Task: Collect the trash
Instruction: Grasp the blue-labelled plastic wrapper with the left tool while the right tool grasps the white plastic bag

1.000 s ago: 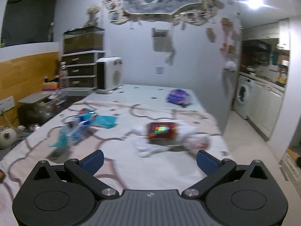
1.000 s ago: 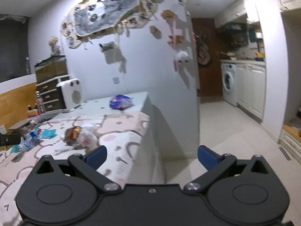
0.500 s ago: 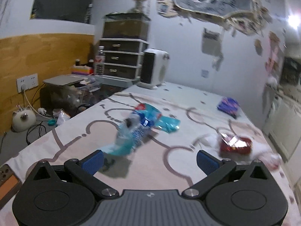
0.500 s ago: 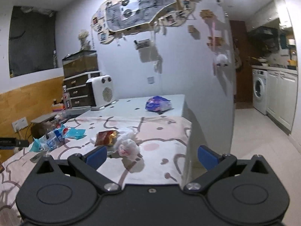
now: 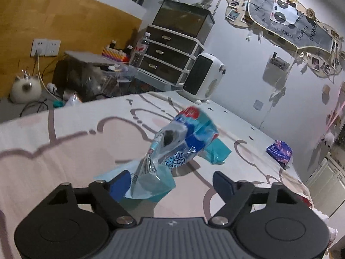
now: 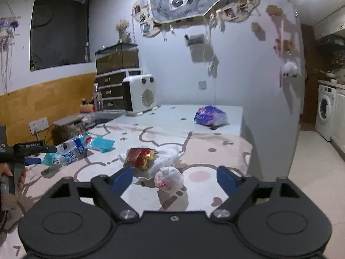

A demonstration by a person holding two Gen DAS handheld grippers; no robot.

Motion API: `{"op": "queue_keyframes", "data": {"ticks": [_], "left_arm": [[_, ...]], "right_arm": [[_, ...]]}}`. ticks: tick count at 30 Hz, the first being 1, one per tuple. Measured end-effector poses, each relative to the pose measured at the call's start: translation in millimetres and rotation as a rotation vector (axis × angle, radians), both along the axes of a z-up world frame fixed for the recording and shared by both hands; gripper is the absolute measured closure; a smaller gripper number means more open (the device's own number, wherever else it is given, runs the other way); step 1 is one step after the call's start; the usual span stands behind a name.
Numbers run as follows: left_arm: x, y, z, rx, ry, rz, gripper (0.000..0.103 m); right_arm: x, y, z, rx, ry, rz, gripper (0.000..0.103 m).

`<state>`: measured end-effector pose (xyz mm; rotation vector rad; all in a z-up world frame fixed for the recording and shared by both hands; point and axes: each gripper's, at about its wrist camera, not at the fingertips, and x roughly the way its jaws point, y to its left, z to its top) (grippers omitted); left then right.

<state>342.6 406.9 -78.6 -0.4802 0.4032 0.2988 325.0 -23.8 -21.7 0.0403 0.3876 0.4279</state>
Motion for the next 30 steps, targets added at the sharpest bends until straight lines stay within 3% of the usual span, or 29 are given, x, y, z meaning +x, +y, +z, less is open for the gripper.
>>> {"op": "queue_keyframes", "data": {"ticks": [2,6,9,11,14,17,21,30], "left_arm": [[0,1,-9,-0.017,-0.014,0.007,0.033],[-2,13,-22,-0.100,-0.028,0.028,0.058],[-5,17,-23,-0.132,-0.061,0.017,0.065],[-5,15,-21,-0.124,-0.069,0.008,0.067],[-9,8,-19,-0.105,-0.082,-0.012,0.072],[-15,-8,-15,-0.071,-0.060,-0.039,0.077],[-37,-40,-8,-0.026,-0.041,-0.099,0.078],[-109,-100,0,-0.043,-0.043,-0.216,0.080]], "right_arm": [[14,8,-4,-0.007,0.017,0.010,0.021],[43,29,-17,-0.022,0.068,0.029,0.023],[60,41,-30,-0.028,0.084,0.017,0.031],[73,46,-40,-0.021,0.104,0.004,0.047],[78,48,-50,0.017,0.202,0.012,0.071],[59,46,-48,0.026,0.198,0.038,0.080],[22,39,-39,0.019,0.180,0.078,0.082],[-70,15,-26,0.062,0.158,0.147,0.083]]}}
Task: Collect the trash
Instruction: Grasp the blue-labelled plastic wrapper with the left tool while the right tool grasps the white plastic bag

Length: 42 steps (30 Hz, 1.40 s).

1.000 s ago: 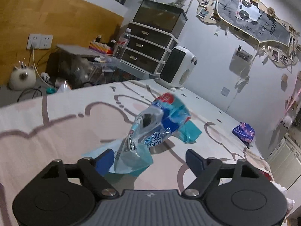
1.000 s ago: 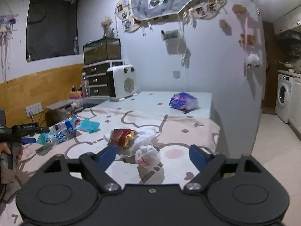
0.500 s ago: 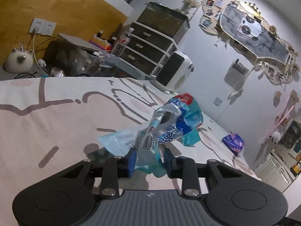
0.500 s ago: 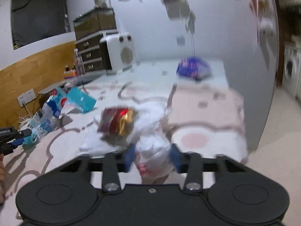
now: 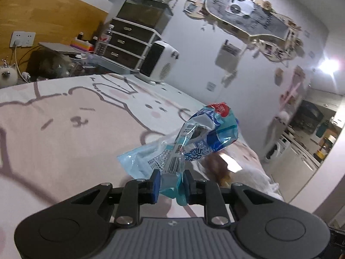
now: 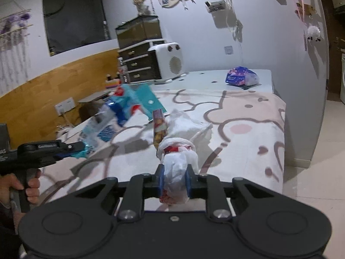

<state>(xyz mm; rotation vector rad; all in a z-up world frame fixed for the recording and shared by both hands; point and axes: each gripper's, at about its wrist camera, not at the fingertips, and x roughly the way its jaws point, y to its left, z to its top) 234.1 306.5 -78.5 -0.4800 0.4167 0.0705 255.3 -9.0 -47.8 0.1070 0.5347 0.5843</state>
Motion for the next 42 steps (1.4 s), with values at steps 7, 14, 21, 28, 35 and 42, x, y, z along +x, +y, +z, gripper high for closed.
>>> {"op": "queue_keyframes", "data": {"ticks": [7,14,21,28,35,42], "left_arm": [[-50,-45,-8,0.081,0.039,-0.008,0.080],[-86,-75,-13,0.148,0.088,-0.032,0.079],[-108,-102,-6,0.230,0.064,-0.097,0.047],[-99,-95,10,0.358,0.015,-0.082,0.007],[-67,-76,18,0.464,0.082,-0.227,0.003],[-62,-71,0,0.362,0.169,-0.277,0.024]], "right_arm": [[-58,-16,-2,0.036,0.008,-0.023,0.083],[-99,-39,-10,0.042,0.016,-0.049,0.083],[-132,-55,-15,0.063,0.029,-0.041,0.082],[-133,-57,-20,0.069,0.036,-0.031,0.080],[-131,-60,-23,0.077,0.041,-0.029,0.079],[-133,-56,-21,0.067,0.021,-0.038,0.057]]}}
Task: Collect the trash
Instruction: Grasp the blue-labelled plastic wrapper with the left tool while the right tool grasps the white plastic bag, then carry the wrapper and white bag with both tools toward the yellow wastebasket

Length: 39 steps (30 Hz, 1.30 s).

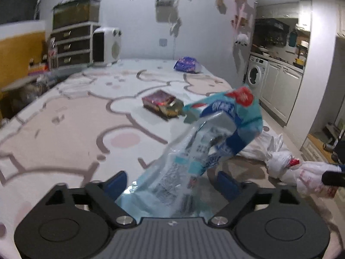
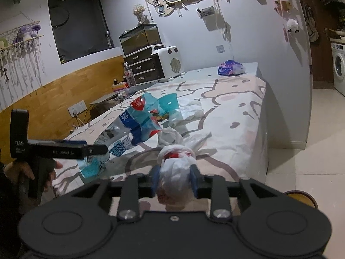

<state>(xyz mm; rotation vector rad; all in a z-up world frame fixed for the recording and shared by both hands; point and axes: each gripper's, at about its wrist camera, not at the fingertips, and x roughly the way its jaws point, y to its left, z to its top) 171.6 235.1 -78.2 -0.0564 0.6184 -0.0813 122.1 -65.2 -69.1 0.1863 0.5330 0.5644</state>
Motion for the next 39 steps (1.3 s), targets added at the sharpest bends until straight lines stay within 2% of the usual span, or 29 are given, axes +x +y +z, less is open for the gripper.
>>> {"op": "queue_keyframes", "data": {"ticks": [2,6,12,16,17,19,20,21,28,39], "left_arm": [[-2,4,-4,-0.041,0.008,0.034,0.032],[-7,10,-9,-0.112,0.002,0.069,0.049],[-14,7,-12,-0.133,0.007,0.086,0.051],[-15,5,-15,-0.132,0.011,0.097,0.054],[-16,4,-15,-0.137,0.008,0.102,0.058],[-18,2,-14,-0.138,-0.002,0.103,0.067],[-19,1,-14,-0.144,-0.008,0.099,0.083],[-21,0,-14,-0.160,-0.013,0.097,0.088],[-33,-11,-8,-0.165,-0.050,0.128,0.091],[-58,-29,16,-0.158,-0.137,0.162,0.091]], "right_arm": [[1,4,-1,-0.012,0.005,-0.009,0.044],[5,13,-6,-0.021,0.028,-0.012,0.039],[12,17,-16,0.000,0.097,-0.036,0.040],[13,13,-21,0.027,0.125,-0.048,0.045],[13,11,-21,0.035,0.127,-0.052,0.050],[12,9,-20,0.048,0.127,-0.054,0.059],[12,8,-20,0.056,0.126,-0.053,0.064],[11,7,-20,0.061,0.124,-0.054,0.066],[4,5,-14,0.033,0.057,-0.049,0.071],[-13,-14,2,0.020,-0.034,-0.100,0.072]]}}
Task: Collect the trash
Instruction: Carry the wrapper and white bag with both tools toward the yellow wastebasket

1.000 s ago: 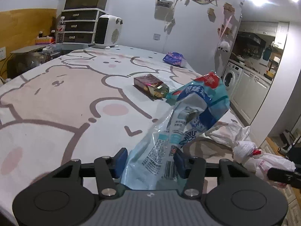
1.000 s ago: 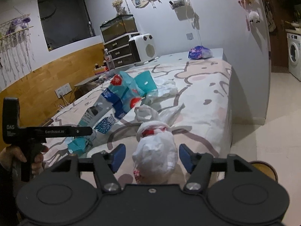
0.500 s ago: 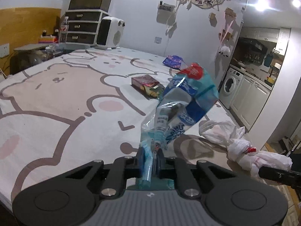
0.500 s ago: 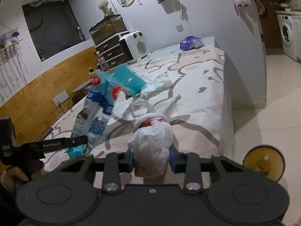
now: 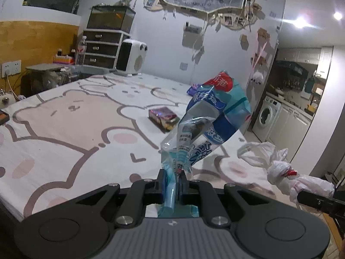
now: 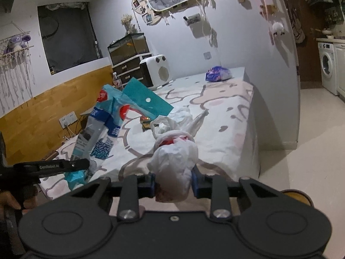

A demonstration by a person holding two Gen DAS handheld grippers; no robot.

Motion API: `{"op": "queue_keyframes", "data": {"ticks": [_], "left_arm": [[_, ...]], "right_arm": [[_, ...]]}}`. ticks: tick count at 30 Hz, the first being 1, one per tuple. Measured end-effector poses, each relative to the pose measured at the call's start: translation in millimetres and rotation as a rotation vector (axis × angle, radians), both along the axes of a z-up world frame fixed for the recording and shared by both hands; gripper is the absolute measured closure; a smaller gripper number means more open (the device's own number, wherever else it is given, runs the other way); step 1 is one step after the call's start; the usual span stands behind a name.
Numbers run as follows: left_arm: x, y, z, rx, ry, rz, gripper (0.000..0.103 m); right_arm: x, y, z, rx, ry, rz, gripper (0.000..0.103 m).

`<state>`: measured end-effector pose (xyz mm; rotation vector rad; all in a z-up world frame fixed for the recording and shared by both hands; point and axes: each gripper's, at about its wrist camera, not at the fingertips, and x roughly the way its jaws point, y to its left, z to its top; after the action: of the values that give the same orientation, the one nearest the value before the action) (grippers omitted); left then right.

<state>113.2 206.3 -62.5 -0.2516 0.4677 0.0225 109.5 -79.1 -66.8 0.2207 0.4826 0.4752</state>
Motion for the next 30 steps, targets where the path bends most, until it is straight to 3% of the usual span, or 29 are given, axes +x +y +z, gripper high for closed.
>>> {"op": "queue_keyframes", "data": {"ticks": [6,12,30], "left_arm": [[-16,-10,13,-0.008,-0.044,0.011,0.091],[-23,-38,23,-0.006,-0.070,-0.039,0.091],[-12,-174,22,0.051,-0.065,-0.256,0.091]], "right_arm": [[-11,-18,10,-0.001,-0.051,-0.053,0.072],[-23,-36,17,0.002,-0.096,-0.087,0.072],[-56,-131,16,-0.027,-0.116,-0.263,0.072]]}}
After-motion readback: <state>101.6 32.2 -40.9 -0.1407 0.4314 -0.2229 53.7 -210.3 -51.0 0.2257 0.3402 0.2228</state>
